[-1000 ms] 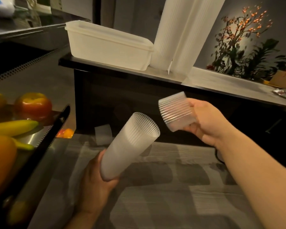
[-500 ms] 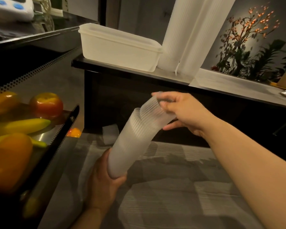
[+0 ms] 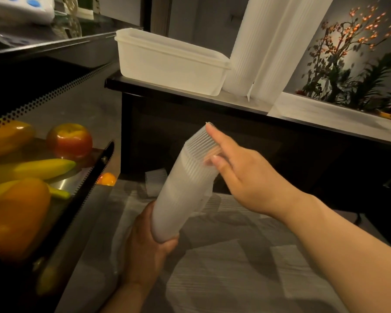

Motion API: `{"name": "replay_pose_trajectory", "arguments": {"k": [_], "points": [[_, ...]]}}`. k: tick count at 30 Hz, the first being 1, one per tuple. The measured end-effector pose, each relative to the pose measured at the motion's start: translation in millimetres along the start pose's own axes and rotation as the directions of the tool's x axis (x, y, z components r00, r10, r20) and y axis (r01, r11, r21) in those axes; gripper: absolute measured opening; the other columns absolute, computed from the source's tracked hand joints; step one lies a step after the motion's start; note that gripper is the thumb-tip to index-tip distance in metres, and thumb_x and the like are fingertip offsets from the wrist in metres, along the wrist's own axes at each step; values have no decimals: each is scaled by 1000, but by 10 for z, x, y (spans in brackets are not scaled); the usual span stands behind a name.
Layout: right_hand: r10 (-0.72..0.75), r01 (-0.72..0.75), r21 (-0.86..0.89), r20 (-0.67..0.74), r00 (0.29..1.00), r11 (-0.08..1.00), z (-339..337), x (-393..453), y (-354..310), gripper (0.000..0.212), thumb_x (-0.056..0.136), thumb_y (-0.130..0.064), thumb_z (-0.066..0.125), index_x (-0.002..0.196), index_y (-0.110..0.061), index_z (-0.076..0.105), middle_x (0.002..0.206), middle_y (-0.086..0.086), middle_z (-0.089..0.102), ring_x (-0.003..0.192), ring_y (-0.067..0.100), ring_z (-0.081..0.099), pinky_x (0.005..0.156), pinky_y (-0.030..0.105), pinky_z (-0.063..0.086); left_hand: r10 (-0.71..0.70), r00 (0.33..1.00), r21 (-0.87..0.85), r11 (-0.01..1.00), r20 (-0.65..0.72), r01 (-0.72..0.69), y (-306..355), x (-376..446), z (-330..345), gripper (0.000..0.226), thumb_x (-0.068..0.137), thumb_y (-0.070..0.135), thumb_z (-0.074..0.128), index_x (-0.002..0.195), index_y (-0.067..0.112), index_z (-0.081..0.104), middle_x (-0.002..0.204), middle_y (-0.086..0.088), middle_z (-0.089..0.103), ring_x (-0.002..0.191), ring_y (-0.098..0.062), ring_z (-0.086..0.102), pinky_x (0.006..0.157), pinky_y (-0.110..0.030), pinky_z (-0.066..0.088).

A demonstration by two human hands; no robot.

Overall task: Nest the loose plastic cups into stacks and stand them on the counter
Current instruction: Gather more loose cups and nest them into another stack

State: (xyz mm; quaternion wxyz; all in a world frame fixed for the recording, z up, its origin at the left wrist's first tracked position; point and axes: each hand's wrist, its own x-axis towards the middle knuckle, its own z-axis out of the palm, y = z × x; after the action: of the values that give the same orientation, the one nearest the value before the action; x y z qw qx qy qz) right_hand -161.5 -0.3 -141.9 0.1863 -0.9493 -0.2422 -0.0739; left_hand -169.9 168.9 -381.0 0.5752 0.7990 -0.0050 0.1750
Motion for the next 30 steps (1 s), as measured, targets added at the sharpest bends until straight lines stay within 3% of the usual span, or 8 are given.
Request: {"name": "replay_pose_trajectory", "arguments": {"k": [3,6,11,15,23,25,28,30], "points": [[-39,39,-8,10,999,999,3,28,-28,56,103,-36,33,152,-31,7,130,-9,47,115,-8,36,114,21,26,-7,1000,15,1000,-2,7,-3,0,-1,95,60,28,91,137,44,37,126,13,52,109,-11,53,85,-31,49],[-54,56,24,-72,996,998,-20,103,3,52,103,-31,39,152,-22,27,144,-9,37,123,-11,30,102,1,26,-15,1000,21,1000,-2,15,-16,3,-8,95,60,31,90,137,46,36,124,14,51,108,-10,54,85,-33,51],[-23,22,18,7,1000,1000,-66,231,6,50,100,-38,48,146,-39,30,161,-19,9,130,-16,13,96,-2,16,-29,1000,47,998,-12,29,-19,1,-2,96,61,35,89,138,47,34,124,16,49,108,-10,53,88,-37,53],[3,-4,10,104,995,1000,-176,291,14,59,100,-33,49,152,-36,20,152,-18,34,122,-8,36,94,6,36,-22,1000,60,998,-10,23,0,5,8,95,61,35,90,138,45,36,123,17,49,108,-9,53,88,-33,52],[-58,39,70,300,952,997,34,213,-87,59,99,-51,23,154,-37,6,153,-31,4,112,-33,-16,103,5,-15,-57,998,34,998,-10,57,60,24,16,97,61,31,90,138,44,32,124,10,50,108,-12,53,81,-26,49],[-59,32,250,101,993,968,69,254,5,53,99,-48,23,149,-35,29,141,-40,17,119,-39,0,110,4,-7,-68,997,61,996,-45,71,83,27,35,99,59,30,91,141,38,35,129,5,52,112,-12,51,89,-33,50],[198,-60,357,-365,910,932,434,305,399,30,100,-35,49,127,-28,60,123,-19,58,117,-5,52,103,27,45,-101,992,93,990,-81,109,107,17,45,106,60,28,92,148,26,33,139,-4,50,119,-19,50,94,-35,44],[371,-334,178,-260,892,926,803,316,694,40,92,-39,62,131,-36,54,132,-9,51,120,12,52,94,31,50,-122,988,73,989,-100,129,101,14,41,107,59,30,92,148,28,32,136,0,50,119,-21,52,91,-33,45]]}}
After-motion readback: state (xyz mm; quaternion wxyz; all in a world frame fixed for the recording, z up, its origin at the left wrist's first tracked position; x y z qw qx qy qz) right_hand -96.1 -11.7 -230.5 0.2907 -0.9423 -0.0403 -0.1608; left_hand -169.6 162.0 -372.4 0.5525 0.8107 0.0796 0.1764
